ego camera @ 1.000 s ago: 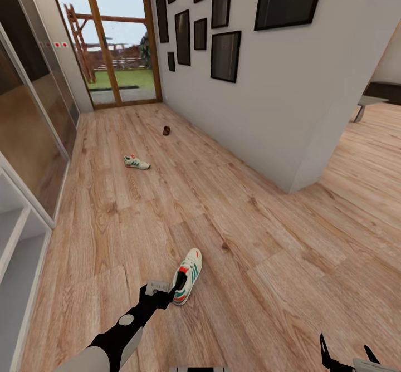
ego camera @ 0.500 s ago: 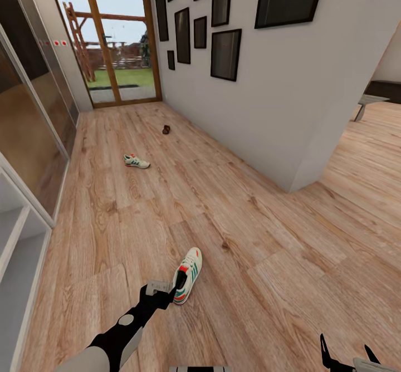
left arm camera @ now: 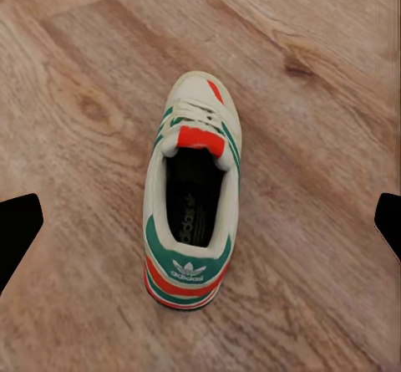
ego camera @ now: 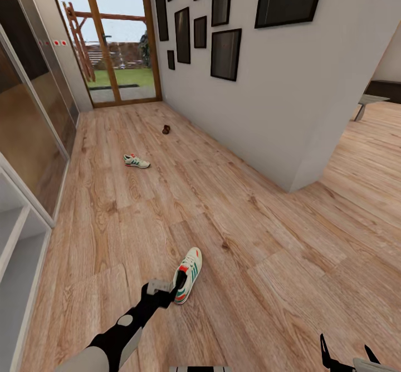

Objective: Pick up the two gym shoes and the two sandals from the corridor floor and place them onto the hallstand (shoe rack) in the corridor, making sure they are on the rack and not on the floor. Arrange them so the two gym shoes are next to each other and the two sandals are next to each other.

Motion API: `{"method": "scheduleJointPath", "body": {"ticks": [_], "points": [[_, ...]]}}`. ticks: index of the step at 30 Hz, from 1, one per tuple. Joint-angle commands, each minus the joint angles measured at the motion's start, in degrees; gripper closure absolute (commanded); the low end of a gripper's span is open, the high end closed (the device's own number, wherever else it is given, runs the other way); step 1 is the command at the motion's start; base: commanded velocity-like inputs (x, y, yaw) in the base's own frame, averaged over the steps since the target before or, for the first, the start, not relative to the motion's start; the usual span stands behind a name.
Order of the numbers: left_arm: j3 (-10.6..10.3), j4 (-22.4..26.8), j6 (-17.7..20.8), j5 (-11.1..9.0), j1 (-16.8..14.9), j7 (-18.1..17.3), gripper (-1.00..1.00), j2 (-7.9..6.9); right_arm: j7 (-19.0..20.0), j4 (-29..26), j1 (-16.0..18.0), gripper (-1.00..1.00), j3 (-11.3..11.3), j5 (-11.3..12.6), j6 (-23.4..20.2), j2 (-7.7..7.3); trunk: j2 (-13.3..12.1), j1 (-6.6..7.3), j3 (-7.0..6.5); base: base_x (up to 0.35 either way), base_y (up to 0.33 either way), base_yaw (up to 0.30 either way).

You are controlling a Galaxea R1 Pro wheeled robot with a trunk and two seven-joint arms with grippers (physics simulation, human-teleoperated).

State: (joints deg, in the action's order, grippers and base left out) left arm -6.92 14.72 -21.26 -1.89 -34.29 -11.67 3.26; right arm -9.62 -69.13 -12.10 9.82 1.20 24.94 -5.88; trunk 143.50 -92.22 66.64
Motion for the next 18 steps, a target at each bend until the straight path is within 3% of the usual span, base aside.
{"method": "scheduleJointPath", "body": {"ticks": [1,11,18], "points": [[-0.2,-0.1,-0.7,-0.2,0.0,-0.1,-1.0,0.04,-0.2,0.0,0.0,-1.0,-0.1,0.1,0.1,0.0,0.0,0.01,0.04,0.0,0.0,0.0],[0.0,0.4,-2.9,-0.4,-0.1,-0.4,-1.0,0.2,-0.2,0.0,0.0,-1.0,0.1,0.3,0.1,0.06,0.0,0.01,0.04,0.0,0.0,0.0],[0.6,3.4,-3.1,-0.7,-0.5,0.0,-1.0,-0.29,-0.2,0.0,0.0,-1.0,0.2,0.3,0.2,0.08,0.0,0.01,0.04,0.0,0.0,0.0]]}}
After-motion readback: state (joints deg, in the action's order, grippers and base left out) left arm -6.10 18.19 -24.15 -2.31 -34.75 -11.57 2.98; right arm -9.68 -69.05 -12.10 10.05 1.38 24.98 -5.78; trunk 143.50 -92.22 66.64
